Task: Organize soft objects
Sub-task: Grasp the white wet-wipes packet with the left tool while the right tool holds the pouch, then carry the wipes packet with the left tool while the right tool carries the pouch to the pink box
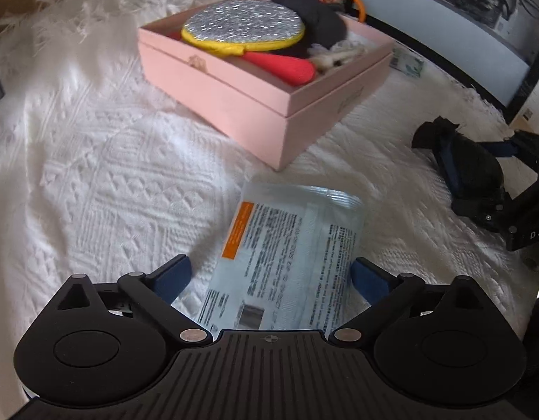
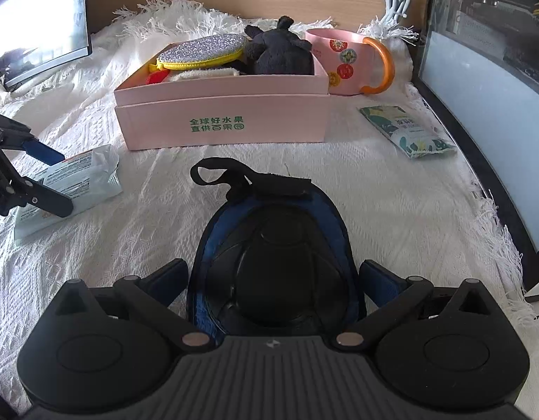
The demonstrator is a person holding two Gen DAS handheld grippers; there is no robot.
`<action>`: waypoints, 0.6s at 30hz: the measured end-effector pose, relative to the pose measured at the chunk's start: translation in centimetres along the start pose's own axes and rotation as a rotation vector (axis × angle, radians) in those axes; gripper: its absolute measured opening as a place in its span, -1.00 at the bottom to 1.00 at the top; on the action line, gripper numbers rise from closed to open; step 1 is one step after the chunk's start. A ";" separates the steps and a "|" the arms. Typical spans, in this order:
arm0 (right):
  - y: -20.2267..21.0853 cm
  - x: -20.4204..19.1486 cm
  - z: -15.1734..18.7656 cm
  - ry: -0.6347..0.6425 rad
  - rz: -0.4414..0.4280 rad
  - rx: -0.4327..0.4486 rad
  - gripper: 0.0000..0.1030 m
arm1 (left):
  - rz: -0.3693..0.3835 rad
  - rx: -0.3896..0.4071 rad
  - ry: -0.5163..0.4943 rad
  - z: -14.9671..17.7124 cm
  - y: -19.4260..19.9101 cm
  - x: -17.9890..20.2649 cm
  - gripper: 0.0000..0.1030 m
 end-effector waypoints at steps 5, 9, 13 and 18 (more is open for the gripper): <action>0.0 0.1 -0.1 0.014 -0.009 -0.013 1.00 | -0.024 0.009 -0.036 0.2 -0.2 0.8 0.99; 0.1 0.3 -0.5 0.061 -0.036 -0.038 1.00 | -0.033 0.036 -0.037 1.0 0.2 1.4 0.95; 1.2 0.5 -1.0 0.042 -0.036 -0.022 0.99 | -0.058 0.038 0.003 1.5 1.2 1.9 0.71; 1.3 0.7 -1.6 0.052 -0.028 -0.010 0.99 | -0.044 0.021 0.035 2.1 2.0 2.4 0.68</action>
Point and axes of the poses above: each gripper's, at about its wrist camera, not at the fingertips, and y roughly against the way its jaws point, x to its right, z to its underside, the point moved 1 cm from there along -y, roughly the way its jaws point, and after that the axes turned 13 degrees about -z, right-handed, at the moved point
